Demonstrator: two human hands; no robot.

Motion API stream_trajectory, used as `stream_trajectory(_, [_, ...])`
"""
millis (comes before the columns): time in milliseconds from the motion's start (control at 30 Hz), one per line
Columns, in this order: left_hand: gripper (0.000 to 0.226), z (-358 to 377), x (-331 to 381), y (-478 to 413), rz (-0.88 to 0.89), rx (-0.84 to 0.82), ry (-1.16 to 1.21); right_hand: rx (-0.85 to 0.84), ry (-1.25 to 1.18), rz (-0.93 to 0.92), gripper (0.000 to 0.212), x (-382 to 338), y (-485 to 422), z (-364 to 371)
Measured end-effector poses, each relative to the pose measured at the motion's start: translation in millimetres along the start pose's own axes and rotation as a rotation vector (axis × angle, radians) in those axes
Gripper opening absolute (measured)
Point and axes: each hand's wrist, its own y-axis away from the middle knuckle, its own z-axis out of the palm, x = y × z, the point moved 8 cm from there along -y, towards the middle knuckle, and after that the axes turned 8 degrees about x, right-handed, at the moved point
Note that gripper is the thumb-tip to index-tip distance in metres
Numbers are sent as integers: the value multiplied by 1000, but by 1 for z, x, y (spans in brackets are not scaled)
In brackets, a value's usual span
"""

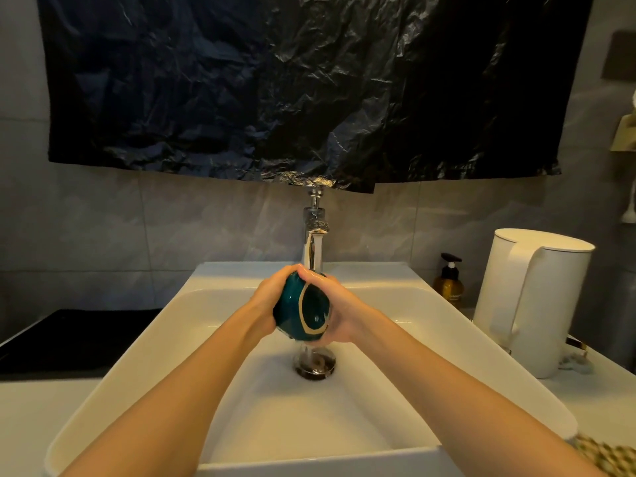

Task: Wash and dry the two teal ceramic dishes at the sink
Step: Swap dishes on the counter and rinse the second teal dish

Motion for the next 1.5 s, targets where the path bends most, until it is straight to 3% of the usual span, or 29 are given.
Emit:
stream_trajectory(233, [27,1,2,6,16,14,-44,-87,-45,107,79,7,4,-3])
stream_trajectory(367, [30,1,4,8,17,-13,-56,-57,-62,152,61,6,4,-14])
stream_trajectory(600, [30,-2,5,9,0,-34,-13,-175,16,65,59,2,-2,-13])
stream_trajectory(767, [36,-2,5,11,-4,-49,-45,-121,53,55,65,1,1,-8])
stream_trajectory(967, [41,7,9,19,6,-145,-95,-72,-68,210,65,9,-6,-14])
stream_trajectory(1067, [37,6,8,19,-7,-130,-80,-52,8,156,70,6,-9,-20])
stream_trajectory(1167, [34,-1,11,15,-54,-137,88,-94,-40,98,71,1,-11,-18])
stream_trajectory(1267, [33,-9,13,10,-84,-131,226,-161,-136,13,56,-8,-6,-10])
stream_trajectory(1367, [40,-11,11,8,-109,-111,232,-185,-261,-12,44,-15,1,-6])
stream_trajectory(1500, [36,0,5,10,-114,-139,93,-81,-283,15,44,-13,3,-13])
